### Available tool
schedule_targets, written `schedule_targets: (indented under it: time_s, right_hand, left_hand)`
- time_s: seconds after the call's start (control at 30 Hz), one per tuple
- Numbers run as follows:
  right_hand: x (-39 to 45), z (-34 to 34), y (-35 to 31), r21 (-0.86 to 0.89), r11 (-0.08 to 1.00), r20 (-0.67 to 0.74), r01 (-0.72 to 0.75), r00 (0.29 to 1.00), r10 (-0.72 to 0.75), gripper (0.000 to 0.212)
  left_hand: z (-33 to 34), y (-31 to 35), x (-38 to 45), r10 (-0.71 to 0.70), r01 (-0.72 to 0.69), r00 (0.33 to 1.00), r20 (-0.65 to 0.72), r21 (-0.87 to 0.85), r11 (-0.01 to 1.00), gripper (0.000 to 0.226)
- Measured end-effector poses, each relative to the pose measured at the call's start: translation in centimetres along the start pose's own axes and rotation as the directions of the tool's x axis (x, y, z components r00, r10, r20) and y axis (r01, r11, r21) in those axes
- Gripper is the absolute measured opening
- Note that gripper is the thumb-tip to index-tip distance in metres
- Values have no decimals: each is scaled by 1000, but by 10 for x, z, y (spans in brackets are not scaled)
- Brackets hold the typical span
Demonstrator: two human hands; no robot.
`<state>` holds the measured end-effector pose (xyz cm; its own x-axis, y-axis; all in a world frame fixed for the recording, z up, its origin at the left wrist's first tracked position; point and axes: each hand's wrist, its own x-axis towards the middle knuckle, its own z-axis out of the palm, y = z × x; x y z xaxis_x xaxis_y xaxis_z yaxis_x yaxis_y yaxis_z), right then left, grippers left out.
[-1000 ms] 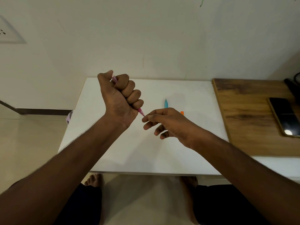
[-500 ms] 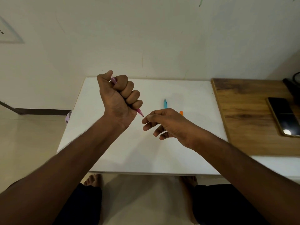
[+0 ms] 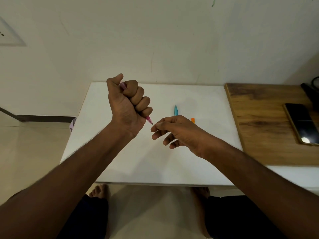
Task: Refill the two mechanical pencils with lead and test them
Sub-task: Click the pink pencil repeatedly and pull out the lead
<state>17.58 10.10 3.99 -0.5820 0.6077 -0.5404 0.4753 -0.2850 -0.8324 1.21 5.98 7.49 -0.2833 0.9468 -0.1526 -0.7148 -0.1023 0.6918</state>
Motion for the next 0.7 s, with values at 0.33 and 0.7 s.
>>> schedule_targets:
  time_s: [0.33,0.7]
  right_hand:
    - [2,-1,2,10,1000,3,4,1000,-4,24]
    - [2,-1,2,14,1000,11,-15,1000,15,28]
  left_hand:
    - [1,2,1,-8,8,1000,27,-11,1000,54]
    - [0,5,0,-8,10,999,54,-37,999,54]
